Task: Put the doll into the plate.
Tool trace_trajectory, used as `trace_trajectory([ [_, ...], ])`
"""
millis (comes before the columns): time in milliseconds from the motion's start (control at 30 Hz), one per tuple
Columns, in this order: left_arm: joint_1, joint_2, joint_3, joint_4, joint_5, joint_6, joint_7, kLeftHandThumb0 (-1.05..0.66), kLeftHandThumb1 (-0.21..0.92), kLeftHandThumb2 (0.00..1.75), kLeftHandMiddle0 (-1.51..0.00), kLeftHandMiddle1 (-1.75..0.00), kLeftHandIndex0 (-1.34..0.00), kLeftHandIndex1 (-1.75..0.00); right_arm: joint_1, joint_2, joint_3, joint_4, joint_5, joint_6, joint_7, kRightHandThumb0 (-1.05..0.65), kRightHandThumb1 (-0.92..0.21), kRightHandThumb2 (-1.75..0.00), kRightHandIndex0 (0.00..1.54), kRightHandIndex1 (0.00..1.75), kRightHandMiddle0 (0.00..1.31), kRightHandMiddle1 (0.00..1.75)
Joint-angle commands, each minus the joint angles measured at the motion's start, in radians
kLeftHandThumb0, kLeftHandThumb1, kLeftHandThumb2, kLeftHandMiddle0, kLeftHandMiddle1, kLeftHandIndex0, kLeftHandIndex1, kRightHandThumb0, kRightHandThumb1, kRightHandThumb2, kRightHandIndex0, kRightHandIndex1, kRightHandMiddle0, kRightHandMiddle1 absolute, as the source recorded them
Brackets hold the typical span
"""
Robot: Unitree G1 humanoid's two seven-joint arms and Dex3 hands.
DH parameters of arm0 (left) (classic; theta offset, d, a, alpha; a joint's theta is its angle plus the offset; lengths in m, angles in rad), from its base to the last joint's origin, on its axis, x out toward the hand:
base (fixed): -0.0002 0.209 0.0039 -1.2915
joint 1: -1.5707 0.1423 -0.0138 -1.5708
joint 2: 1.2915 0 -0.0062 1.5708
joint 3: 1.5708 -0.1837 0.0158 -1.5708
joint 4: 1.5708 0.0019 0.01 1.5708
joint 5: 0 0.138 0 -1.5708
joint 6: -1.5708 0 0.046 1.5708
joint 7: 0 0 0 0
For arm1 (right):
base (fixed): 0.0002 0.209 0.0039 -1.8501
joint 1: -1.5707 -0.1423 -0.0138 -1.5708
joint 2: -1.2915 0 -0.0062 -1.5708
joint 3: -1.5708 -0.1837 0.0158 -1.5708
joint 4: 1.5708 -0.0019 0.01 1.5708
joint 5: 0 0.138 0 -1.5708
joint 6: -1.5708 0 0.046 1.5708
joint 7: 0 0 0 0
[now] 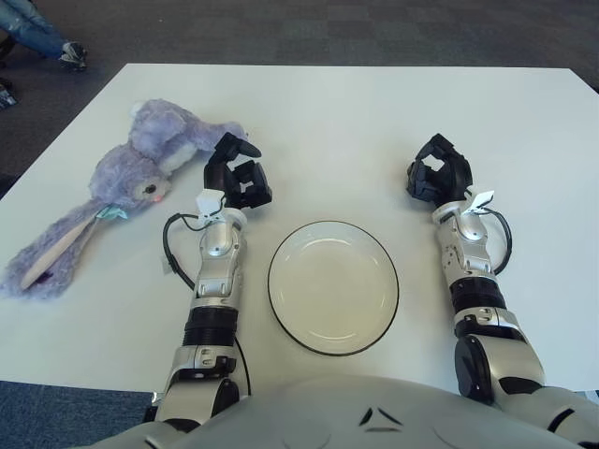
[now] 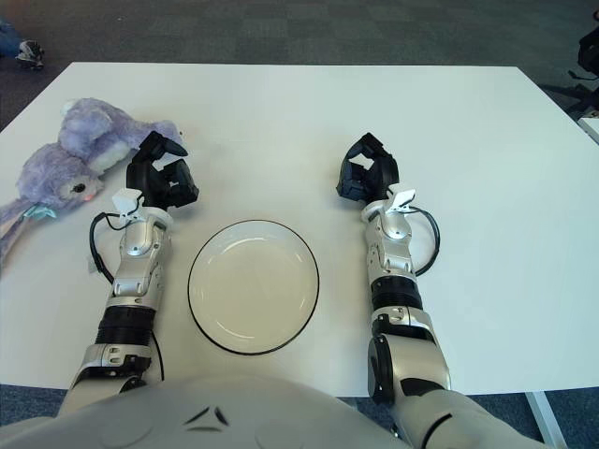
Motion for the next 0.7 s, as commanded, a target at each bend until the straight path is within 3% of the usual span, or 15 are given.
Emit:
trace_trajectory([
  [0,0.068,0.0,0.0,0.028,0.001,0.011,-0.005,-0.5,0.26,1.39,-1.24,-1.75,-0.66,-1.75,0.009,0.001,-0.004,-0.014,0.007,0.008,0.0,-0.47,-0.35,-1.27,1.21,1.75,0.58,1.75],
  [667,0.07,-0.001,0.001,0.014,-0.002,0.021,-0.006,-0.5,0.26,1.39,-1.24,-1.75,-0.66,-1.75,0.013,0.001,-0.004,-0.024,0.002,0.024,-0.01,-0.47,-0.36,-1.27,1.21,1.75,0.58,1.75],
])
